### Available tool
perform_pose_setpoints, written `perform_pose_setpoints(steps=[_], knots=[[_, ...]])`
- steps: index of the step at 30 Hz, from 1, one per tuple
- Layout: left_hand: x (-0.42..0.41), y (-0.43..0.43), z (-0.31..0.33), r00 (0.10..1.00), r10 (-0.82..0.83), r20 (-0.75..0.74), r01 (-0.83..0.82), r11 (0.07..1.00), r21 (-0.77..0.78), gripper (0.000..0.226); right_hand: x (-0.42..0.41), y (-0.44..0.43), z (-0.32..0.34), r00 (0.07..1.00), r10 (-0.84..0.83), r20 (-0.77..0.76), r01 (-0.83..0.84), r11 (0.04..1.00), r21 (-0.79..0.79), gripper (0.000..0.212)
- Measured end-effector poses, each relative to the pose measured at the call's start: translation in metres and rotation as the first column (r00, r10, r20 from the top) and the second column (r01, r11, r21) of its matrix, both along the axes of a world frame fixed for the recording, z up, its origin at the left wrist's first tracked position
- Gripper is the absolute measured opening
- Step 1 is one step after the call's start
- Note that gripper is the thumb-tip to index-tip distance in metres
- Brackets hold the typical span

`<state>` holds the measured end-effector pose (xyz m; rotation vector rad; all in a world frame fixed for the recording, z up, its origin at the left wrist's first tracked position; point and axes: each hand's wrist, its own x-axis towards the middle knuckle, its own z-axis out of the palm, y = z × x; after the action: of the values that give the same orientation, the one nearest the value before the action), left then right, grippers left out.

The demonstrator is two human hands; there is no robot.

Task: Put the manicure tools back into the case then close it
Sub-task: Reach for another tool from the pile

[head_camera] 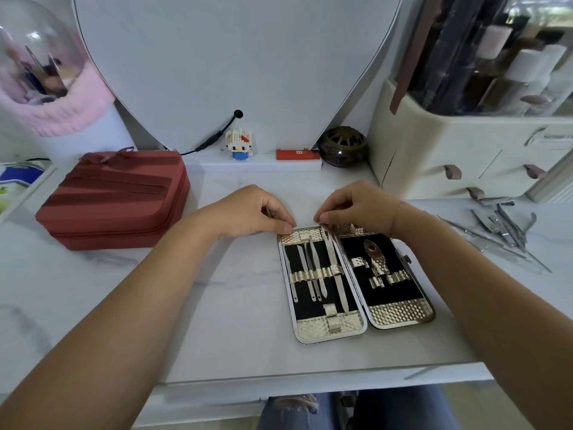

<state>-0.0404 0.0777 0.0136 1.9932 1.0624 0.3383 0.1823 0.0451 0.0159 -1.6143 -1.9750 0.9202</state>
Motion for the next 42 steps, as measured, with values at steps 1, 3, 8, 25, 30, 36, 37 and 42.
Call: perform_pose_setpoints(steps=[1,3,8,25,30,36,37,42], knots=[[0.0,0.0,0.0,1.0,0.0,0.002,0.0,1.0,-0.001,0.01,0.0,-0.003,0.001,1.0,0.016,0.019,-0.016,1.0,0.015,0.007],[0.0,0.0,0.0,1.0,0.001,0.004,-0.001,1.0,-0.004,0.01,0.0,-0.007,0.002,0.998,0.046,0.052,-0.049,0.998,0.048,0.009],[0.0,0.0,0.001,1.0,0.005,0.004,-0.005,1.0,-0.007,0.01,0.002,-0.013,0.002,0.994,0.069,0.08,-0.073,0.996,0.049,0.017],[-0.001,0.003,-0.003,1.0,0.001,0.018,-0.001,1.0,-0.006,0.011,0.052,-0.036,0.01,0.969,-0.21,0.129,0.161,0.936,0.312,0.008],[0.0,0.003,-0.004,1.0,-0.005,0.0,0.005,1.0,0.025,0.014,0.115,-0.069,0.006,0.818,-0.515,0.256,0.43,0.844,0.321,0.011],[-0.001,0.003,-0.004,1.0,0.006,-0.008,-0.006,1.0,0.015,0.013,0.123,-0.073,-0.007,0.73,-0.607,0.314,0.528,0.793,0.306,0.015],[-0.002,0.003,-0.003,1.0,0.01,-0.005,-0.01,1.0,0.013,0.013,0.122,-0.072,-0.008,0.724,-0.616,0.31,0.536,0.786,0.308,0.015],[-0.001,0.003,-0.003,1.0,0.019,-0.011,-0.019,1.0,0.005,0.014,0.119,-0.068,-0.002,0.74,-0.574,0.352,0.521,0.819,0.239,0.014]])
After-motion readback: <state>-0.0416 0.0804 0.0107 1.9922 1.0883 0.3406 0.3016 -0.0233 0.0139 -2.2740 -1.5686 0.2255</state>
